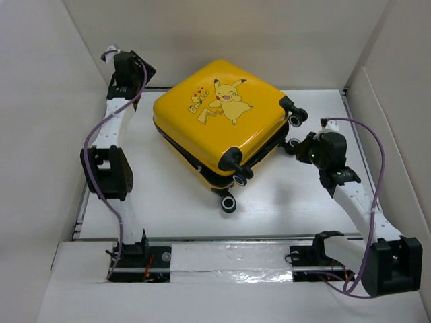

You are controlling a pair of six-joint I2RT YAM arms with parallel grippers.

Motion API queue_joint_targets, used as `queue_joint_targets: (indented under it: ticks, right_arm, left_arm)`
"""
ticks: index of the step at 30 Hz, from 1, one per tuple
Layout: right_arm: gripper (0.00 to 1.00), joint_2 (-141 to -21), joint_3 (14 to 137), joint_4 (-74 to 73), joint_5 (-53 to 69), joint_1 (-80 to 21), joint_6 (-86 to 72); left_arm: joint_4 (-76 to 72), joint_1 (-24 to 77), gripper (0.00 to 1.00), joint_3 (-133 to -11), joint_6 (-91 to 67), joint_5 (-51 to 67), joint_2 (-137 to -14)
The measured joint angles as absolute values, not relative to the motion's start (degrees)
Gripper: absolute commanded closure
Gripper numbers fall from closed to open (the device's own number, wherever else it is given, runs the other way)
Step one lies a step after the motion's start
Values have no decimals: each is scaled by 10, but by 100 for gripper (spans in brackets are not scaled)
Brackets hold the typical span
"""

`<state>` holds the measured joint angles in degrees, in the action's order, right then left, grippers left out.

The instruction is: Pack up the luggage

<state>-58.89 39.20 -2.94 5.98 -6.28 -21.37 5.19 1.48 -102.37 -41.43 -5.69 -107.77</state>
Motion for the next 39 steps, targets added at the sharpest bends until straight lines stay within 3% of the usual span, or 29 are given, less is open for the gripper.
queue_joint_targets:
  ticks: [7,12,15,18,26,31,35,38,39]
  right_arm:
    - [100,-661,394,-24,47,-91,-212]
    - [100,-714,424,-17,25,-119,-214]
    - [100,-767,473,-16,26,-128,-213]
    - [100,-823,531,-19,25,-134,-209]
    - [100,-945,663,-79,-25,-142,-186]
    - [97,-1049,812,-136,-38,-146,-135]
    - [81,-1151,971,-182,-28,-149,-106]
    - [55,-1206,1075,-186,-2,-157,-103]
    - [40,-1209,1089,-183,7,-161,-105]
  left_arm:
    - [97,-65,44,-1209,-362,100,-1275]
    - [88,-42,41,-1182,-334,181,-1334]
    - [30,-13,42,-1110,-343,212,-1331]
    - [-90,0,43,-961,-389,199,-1287]
    - [-293,4,47,-528,-468,103,-1020]
    - [-335,59,51,-300,-483,-52,-815]
    - [-283,162,56,-168,-469,-148,-615]
    - [-223,229,57,-115,-460,-178,-493]
    - [-205,245,57,-104,-458,-185,-462]
